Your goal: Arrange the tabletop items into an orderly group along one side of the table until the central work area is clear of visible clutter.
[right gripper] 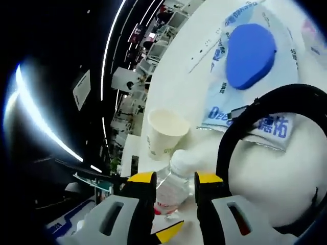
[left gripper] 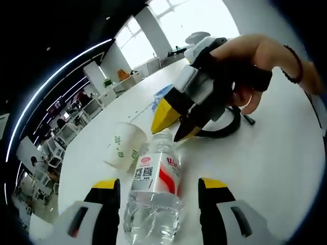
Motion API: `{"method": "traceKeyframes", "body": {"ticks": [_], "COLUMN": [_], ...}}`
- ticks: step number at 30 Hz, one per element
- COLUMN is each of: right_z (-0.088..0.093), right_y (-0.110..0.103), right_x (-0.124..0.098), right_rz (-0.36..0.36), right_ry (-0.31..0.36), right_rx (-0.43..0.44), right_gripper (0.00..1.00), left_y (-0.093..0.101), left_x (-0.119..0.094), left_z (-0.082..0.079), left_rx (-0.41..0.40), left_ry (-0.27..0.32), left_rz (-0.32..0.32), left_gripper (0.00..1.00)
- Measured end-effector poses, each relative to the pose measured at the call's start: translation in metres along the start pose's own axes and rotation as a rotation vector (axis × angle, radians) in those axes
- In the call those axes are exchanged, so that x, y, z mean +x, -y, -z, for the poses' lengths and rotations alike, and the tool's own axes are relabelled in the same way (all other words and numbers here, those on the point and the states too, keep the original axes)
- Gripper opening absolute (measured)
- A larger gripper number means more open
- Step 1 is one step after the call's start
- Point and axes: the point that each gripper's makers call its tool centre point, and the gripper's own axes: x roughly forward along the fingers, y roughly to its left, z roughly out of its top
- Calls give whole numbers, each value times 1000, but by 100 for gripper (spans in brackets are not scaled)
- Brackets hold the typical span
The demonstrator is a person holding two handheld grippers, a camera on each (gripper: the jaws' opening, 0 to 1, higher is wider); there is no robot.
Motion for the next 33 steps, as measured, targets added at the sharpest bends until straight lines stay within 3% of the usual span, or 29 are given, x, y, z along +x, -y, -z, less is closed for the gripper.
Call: {"method": "traceKeyframes", "body": {"ticks": [2, 5, 13, 21, 33], "right_z": [2, -1, 2, 0, 1], "right_y": [0, 3, 7, 8, 8], "right_x": [1, 1, 3, 6, 7], "right_rz": [7, 34, 74, 82, 74], "right_ry": [-6, 33, 51, 54, 48], "right_rx": [4, 20, -3, -13, -13], "right_gripper": [26, 25, 22, 23, 23], "left_y": [0, 0, -6, -5, 0], "left_x": [1, 3, 10, 14, 21], "left_z": [4, 3, -4, -3, 0], "left_rx": [17, 23, 54, 66, 83], "left_ry": [-43, -50, -94, -139, -211], "left_rz": [5, 4, 38, 79, 157], "left_gripper": [61, 61, 60, 54, 53]}}
